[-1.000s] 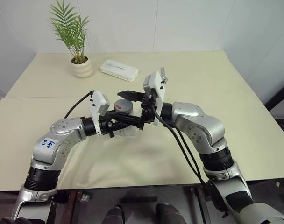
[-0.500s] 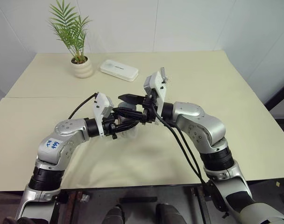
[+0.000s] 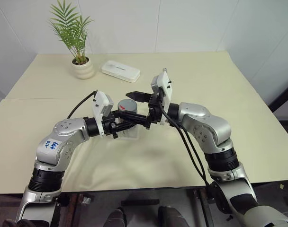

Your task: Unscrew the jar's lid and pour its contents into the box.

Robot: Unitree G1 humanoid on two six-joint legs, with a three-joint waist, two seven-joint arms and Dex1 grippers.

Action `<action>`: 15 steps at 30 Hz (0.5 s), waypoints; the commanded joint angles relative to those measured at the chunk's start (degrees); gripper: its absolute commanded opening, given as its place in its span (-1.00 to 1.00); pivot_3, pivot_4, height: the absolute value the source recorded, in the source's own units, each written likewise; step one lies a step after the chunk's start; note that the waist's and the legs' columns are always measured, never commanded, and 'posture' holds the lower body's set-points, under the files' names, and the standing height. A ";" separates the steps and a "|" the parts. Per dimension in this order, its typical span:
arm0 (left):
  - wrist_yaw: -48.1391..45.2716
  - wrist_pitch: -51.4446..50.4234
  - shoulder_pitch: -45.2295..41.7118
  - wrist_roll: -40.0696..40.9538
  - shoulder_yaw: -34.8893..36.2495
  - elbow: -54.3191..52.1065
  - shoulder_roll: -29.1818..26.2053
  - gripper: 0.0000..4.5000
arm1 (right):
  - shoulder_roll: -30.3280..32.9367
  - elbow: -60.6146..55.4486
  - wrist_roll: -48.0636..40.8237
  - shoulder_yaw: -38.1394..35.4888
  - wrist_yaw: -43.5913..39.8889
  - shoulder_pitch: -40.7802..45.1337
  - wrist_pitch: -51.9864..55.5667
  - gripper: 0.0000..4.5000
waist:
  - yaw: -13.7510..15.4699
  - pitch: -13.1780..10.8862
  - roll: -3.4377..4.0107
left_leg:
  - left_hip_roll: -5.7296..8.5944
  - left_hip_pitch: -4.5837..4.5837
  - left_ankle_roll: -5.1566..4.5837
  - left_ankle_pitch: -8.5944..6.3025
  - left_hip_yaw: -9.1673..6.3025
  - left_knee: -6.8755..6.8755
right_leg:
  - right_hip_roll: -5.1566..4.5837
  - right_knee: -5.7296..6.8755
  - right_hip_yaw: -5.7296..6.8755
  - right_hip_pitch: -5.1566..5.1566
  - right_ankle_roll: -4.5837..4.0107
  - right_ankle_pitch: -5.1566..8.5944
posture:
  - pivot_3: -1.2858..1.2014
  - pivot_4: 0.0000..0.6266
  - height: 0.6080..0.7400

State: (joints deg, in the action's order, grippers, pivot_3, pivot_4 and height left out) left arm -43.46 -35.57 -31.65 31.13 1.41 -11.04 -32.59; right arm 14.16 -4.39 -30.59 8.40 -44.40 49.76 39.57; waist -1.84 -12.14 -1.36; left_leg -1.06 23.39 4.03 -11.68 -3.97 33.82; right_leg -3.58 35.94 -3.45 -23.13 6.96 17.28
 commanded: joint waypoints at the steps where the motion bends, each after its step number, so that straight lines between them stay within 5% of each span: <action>1: -0.58 1.11 -0.79 0.26 1.22 -2.25 -0.42 -0.14 | 0.83 -1.15 0.87 0.10 -0.95 1.44 -1.11 0.99 | 0.00 0.00 0.00 | 0.00 0.00 0.00 0.00 0.00 0.00 | 0.00 0.00 0.00 0.00 0.00 0.00 | 0.03 -0.52 1.00; 10: -1.11 1.29 -1.24 -0.03 0.96 -1.55 -0.33 -0.14 | 0.15 -0.90 1.24 -0.08 -0.98 0.99 -1.08 0.99 | -0.04 0.00 0.00 | 0.00 0.00 0.00 0.00 0.00 0.00 | 0.00 0.01 0.00 -0.01 0.00 0.00 | 0.03 -0.52 1.00; 15: -1.06 1.17 -1.39 0.11 0.98 -1.65 -0.14 -0.14 | -1.22 -1.70 -0.13 -1.18 -0.27 0.41 -0.67 0.41 | -0.07 0.00 0.00 | 0.00 0.00 0.00 0.00 0.00 0.00 | 0.01 0.02 0.00 -0.01 0.00 0.00 | 0.03 -0.52 1.00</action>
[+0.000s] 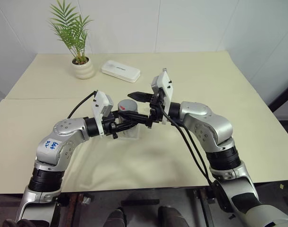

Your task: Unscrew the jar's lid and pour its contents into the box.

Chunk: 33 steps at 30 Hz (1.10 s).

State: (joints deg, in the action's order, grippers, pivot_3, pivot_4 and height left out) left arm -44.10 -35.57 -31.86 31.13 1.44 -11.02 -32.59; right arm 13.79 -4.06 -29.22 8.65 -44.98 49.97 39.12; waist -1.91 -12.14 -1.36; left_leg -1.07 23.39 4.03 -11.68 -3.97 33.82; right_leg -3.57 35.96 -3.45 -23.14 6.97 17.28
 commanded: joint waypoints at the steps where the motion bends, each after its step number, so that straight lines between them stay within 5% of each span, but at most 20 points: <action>1: -0.55 1.32 -1.13 0.04 0.93 -1.59 -0.19 -0.14 | -1.27 -2.29 -2.18 -1.78 0.34 0.22 -0.08 0.26 | 0.02 0.00 0.00 | 0.00 0.00 0.00 0.00 0.00 0.00 | 0.00 0.00 0.00 0.00 0.00 0.00 | 0.03 -0.52 1.00; 6: -3.68 3.66 -1.22 0.63 1.28 -0.90 -0.41 -0.14 | -1.85 -3.42 -7.19 -3.10 -3.18 0.49 1.77 0.14 | 0.09 0.00 0.00 | 0.00 0.00 0.00 0.00 0.00 0.01 | 0.00 0.00 0.00 0.00 0.00 0.00 | 0.03 -0.52 1.00; 17: -25.28 12.15 -7.38 -0.41 -3.16 6.48 -4.15 -0.14 | 7.99 7.83 -2.73 4.42 -32.31 9.02 -6.92 0.14 | -0.46 -0.01 0.00 | 0.00 -0.01 0.00 0.00 0.04 0.02 | 0.04 -0.01 0.01 0.00 0.00 0.00 | 0.03 -0.52 1.00; 25: -24.51 13.84 -6.63 -0.40 -1.50 6.57 -3.79 -0.14 | 7.18 12.69 -1.11 2.93 -32.92 10.57 -10.77 0.14 | -0.79 -0.01 0.00 | -0.02 0.22 -0.01 0.00 0.03 0.04 | 0.02 0.06 0.00 -0.24 0.03 0.01 | 0.03 -0.52 1.00; 31: -21.50 13.47 -5.21 0.19 -0.04 4.97 -3.13 -0.14 | 6.07 12.42 -0.01 0.99 -28.84 9.94 -13.03 0.99 | -1.02 -0.01 0.00 | -0.03 0.30 0.00 0.00 0.03 0.15 | 0.03 0.24 -0.01 -0.36 0.03 0.01 | 0.03 -0.52 1.00; 33: -20.96 13.50 -4.83 0.05 0.29 4.83 -3.21 -0.14 | 6.43 12.59 0.95 0.73 -27.55 9.96 -13.18 0.99 | -1.03 -0.01 0.01 | -0.03 0.30 0.00 0.00 0.03 0.20 | 0.03 0.27 -0.01 -0.35 0.03 0.01 | 0.03 -0.52 1.00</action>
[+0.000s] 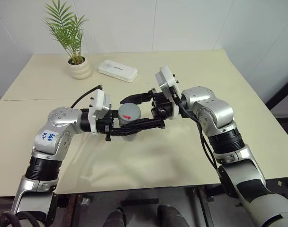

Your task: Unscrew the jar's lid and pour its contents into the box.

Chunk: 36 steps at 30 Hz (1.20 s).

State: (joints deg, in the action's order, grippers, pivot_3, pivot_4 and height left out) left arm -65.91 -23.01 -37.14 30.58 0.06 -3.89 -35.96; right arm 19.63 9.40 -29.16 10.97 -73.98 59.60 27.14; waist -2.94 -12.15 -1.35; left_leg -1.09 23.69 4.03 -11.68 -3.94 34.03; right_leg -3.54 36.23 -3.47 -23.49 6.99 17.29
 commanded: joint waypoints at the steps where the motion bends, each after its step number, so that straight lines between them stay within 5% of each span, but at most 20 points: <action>1: 1.01 0.97 0.61 0.60 1.76 -2.33 0.10 -0.14 | 0.63 -0.81 1.09 -1.69 1.72 0.35 -1.11 0.99 | -0.04 0.00 0.00 | 0.00 0.00 0.00 0.00 0.00 0.02 | 0.00 0.03 0.00 0.00 0.00 0.00 | 0.03 -0.52 1.00; 23: 4.10 1.16 1.53 0.29 1.88 -2.66 2.18 -0.14 | -6.33 -4.46 2.18 -0.43 13.13 1.64 4.47 0.99 | -0.20 0.00 0.00 | 0.00 -0.05 0.01 0.02 0.00 0.07 | 0.02 0.29 -0.03 -0.06 -0.03 0.02 | 0.03 -0.52 1.00; 36: 5.27 0.71 3.15 1.21 2.57 -4.31 1.40 -0.14 | 0.71 3.94 5.18 -4.76 11.37 3.80 -0.65 0.99 | -0.11 0.00 0.00 | 0.01 -0.04 0.01 0.02 0.00 0.08 | 0.00 0.28 -0.04 -0.05 -0.03 0.02 | 0.03 -0.52 1.00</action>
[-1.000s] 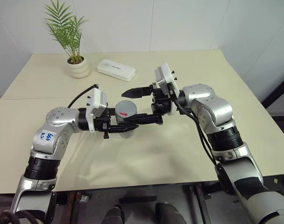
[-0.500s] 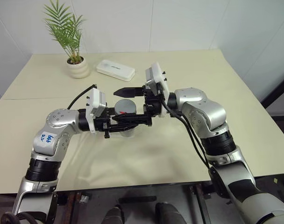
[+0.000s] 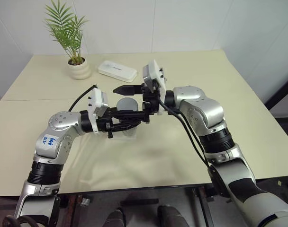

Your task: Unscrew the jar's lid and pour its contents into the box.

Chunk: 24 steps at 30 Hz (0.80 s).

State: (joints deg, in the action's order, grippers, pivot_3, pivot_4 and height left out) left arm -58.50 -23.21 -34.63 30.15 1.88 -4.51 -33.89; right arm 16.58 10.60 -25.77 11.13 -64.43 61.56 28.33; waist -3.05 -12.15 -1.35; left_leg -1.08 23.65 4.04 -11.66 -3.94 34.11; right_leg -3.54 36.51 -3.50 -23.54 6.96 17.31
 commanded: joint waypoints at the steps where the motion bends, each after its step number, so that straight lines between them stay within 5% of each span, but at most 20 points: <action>1: -2.19 0.79 0.68 1.71 0.89 -3.73 -0.83 -0.14 | 4.56 3.04 1.61 -5.19 1.51 1.99 -2.06 0.99 | -0.04 0.00 0.00 | 0.00 0.00 0.00 0.00 0.00 0.00 | 0.00 0.00 0.00 0.00 0.00 0.00 | 0.03 -0.52 1.00; 10: -2.63 0.17 1.21 1.65 1.86 -3.86 -1.66 -0.14 | 11.51 7.58 0.72 -7.19 -2.50 2.40 -2.10 0.99 | 0.37 0.00 0.00 | 0.03 0.01 0.00 0.00 0.01 0.02 | -0.02 -0.07 -0.01 0.03 0.00 0.00 | 0.03 -0.52 1.00; 24: -2.56 -0.11 1.48 1.50 2.26 -3.84 -1.35 -0.14 | 4.74 -6.79 -6.43 -5.31 -2.14 1.27 9.48 0.99 | -0.05 -0.02 0.03 | -0.05 -0.02 0.00 0.00 0.03 0.03 | 0.06 0.07 -0.05 -0.03 -0.03 0.02 | 0.03 -0.52 1.00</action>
State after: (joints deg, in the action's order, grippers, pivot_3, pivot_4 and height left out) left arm -60.97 -23.68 -32.95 30.41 3.32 -6.45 -35.13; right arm 21.67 6.39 -31.62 5.77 -67.36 62.50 37.69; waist -3.10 -12.17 -1.32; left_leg -1.13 23.64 4.04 -11.66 -3.92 34.14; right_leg -3.48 36.58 -3.55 -23.57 6.93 17.33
